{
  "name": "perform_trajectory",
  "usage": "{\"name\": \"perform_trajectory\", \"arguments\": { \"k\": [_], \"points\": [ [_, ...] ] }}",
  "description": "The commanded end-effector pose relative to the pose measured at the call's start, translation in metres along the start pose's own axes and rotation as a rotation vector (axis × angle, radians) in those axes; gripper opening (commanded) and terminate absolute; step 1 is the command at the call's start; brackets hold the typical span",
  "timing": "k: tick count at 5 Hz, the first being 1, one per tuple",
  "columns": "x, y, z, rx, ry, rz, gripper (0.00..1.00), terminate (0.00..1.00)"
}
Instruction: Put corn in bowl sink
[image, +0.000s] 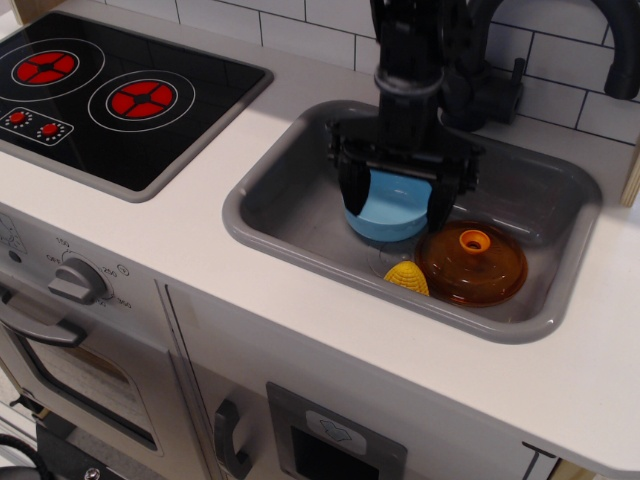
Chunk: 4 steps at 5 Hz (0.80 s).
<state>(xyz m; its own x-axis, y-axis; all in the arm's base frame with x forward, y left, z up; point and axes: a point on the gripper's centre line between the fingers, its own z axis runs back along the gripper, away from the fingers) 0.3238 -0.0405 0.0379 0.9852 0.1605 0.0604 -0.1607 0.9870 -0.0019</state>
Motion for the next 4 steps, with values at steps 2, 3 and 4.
{"name": "perform_trajectory", "arguments": {
  "k": [2, 3, 4],
  "points": [
    [-0.006, -0.018, -0.025, 0.017, -0.027, -0.051, 1.0, 0.0],
    [-0.006, -0.017, -0.028, 0.03, -0.035, -0.049, 1.0, 0.0],
    [-0.009, -0.015, -0.032, 0.039, -0.012, -0.06, 1.0, 0.0]
  ]
}}
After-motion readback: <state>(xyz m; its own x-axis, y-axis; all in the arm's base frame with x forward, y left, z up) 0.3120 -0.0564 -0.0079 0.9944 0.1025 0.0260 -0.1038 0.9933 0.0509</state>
